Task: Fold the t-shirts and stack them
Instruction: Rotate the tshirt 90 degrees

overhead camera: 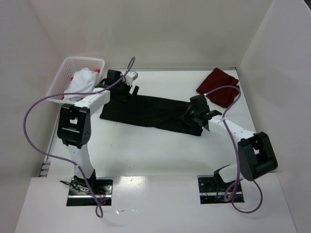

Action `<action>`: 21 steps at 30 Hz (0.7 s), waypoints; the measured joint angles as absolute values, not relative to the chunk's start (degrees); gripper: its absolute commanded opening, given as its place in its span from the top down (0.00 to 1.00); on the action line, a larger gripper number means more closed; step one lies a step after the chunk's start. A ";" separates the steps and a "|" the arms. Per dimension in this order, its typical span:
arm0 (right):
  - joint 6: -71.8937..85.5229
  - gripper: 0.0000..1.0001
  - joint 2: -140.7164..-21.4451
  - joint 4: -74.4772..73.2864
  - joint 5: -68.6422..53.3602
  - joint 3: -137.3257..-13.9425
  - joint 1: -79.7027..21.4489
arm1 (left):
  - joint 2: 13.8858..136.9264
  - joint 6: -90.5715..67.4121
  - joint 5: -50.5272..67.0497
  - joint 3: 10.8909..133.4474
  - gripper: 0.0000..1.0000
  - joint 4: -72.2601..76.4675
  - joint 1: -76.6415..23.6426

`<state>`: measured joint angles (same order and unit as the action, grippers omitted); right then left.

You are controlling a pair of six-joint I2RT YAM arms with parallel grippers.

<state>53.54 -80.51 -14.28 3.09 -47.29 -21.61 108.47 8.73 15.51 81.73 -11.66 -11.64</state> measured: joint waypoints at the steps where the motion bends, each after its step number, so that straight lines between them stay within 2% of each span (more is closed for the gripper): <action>1: 53.74 0.67 -80.99 -14.24 3.42 -47.29 -21.61 | 109.82 10.68 15.03 82.15 0.03 -12.12 -11.88; 10: 54.37 0.70 -89.73 -14.44 4.47 -48.90 -21.61 | 120.11 20.91 11.25 88.40 0.03 -19.14 -12.88; 21: 53.71 0.70 -100.12 -14.24 4.64 -56.29 -21.61 | 121.75 23.38 4.73 90.61 0.03 -23.22 -16.34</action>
<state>53.71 -100.12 -14.24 4.64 -56.29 -21.61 121.75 23.38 4.73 90.61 -23.22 -16.34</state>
